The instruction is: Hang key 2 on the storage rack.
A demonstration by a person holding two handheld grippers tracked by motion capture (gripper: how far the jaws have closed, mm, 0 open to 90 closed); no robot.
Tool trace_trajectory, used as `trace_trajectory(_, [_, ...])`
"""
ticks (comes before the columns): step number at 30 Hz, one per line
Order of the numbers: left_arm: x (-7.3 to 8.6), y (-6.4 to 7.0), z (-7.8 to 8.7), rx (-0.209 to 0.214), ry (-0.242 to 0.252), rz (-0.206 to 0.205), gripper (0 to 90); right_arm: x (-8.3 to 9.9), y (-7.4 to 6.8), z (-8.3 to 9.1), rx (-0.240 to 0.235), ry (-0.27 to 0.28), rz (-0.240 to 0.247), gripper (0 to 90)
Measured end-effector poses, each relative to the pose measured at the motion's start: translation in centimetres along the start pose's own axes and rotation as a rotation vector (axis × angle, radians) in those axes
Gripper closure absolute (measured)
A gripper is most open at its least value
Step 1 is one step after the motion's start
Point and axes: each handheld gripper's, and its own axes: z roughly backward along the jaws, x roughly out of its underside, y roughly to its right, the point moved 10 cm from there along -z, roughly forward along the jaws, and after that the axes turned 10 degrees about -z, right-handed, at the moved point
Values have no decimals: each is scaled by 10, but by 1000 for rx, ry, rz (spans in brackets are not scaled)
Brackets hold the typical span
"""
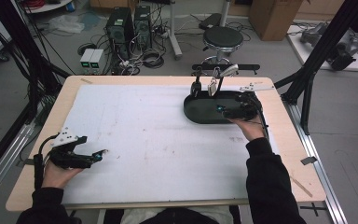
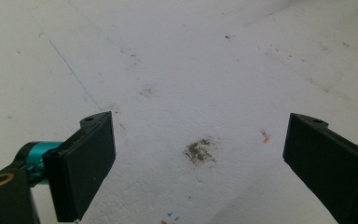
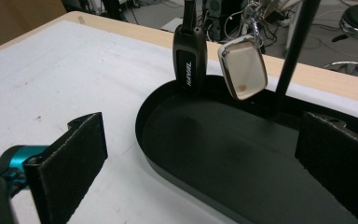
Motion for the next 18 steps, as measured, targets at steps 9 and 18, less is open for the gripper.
trace_trajectory(9, [0, 1, 1, -2, 1, 1, 96, 14, -4, 13, 1, 10, 29, 13])
trace_trajectory(18, [1, 2, 3, -3, -1, 3, 96, 36, -8, 20, 4, 2, 52, 13])
